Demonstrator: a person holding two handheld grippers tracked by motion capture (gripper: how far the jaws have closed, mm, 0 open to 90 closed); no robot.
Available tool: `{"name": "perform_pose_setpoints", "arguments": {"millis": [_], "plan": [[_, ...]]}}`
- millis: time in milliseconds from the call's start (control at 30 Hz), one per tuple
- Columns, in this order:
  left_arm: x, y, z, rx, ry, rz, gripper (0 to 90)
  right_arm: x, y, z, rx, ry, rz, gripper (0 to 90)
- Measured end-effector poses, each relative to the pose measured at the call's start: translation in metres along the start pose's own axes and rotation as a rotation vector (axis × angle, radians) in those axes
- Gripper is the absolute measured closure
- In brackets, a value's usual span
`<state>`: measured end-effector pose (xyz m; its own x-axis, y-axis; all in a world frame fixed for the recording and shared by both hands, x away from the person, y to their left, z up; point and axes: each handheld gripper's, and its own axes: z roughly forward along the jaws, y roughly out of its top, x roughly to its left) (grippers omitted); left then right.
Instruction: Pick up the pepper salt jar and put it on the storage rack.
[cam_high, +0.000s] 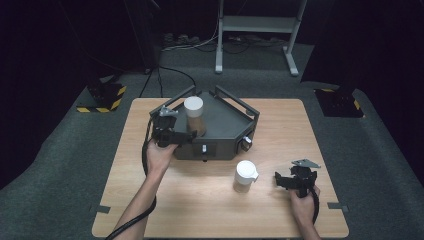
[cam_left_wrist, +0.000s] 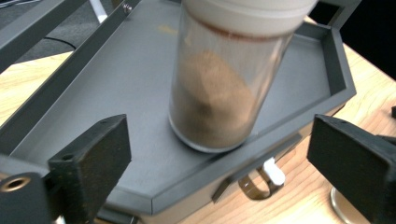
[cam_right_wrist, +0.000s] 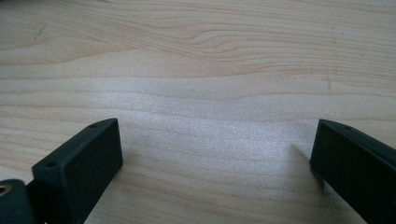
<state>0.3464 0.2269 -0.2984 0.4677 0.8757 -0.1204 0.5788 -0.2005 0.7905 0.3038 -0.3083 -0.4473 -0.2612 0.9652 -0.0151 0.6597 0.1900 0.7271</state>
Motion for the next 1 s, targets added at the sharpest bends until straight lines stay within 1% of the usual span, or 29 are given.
{"name": "perform_pose_setpoints", "arguments": {"millis": [233, 467, 600, 733, 833, 933, 1000], "plan": [[0.002, -0.017, -0.007, -0.001, 0.009, -0.013, 4.1, 0.0, 0.0, 0.0, 0.0, 0.0, 0.0, 1.5], [0.005, -0.039, -0.01, 0.006, 0.023, -0.028, 4.0, 0.0, 0.0, 0.0, 0.0, 0.0, 0.0, 1.4], [0.006, -0.051, -0.011, 0.013, 0.034, -0.024, 4.1, 0.0, 0.0, 0.0, 0.0, 0.0, 0.0, 1.4], [0.007, -0.062, -0.011, 0.01, 0.037, -0.032, 4.2, 0.0, 0.0, 0.0, 0.0, 0.0, 0.0, 1.4], [0.009, -0.074, -0.01, 0.004, 0.028, -0.042, 4.3, 0.0, 0.0, 0.0, 0.0, 0.0, 0.0, 1.4], [0.007, -0.085, -0.008, -0.008, 0.038, -0.035, 4.8, 0.0, 0.0, 0.0, 0.0, 0.0, 0.0, 1.4], [0.006, -0.092, -0.006, -0.008, 0.041, -0.032, 5.1, 0.0, 0.0, 0.0, 0.001, 0.0, 0.002, 1.4]]}}
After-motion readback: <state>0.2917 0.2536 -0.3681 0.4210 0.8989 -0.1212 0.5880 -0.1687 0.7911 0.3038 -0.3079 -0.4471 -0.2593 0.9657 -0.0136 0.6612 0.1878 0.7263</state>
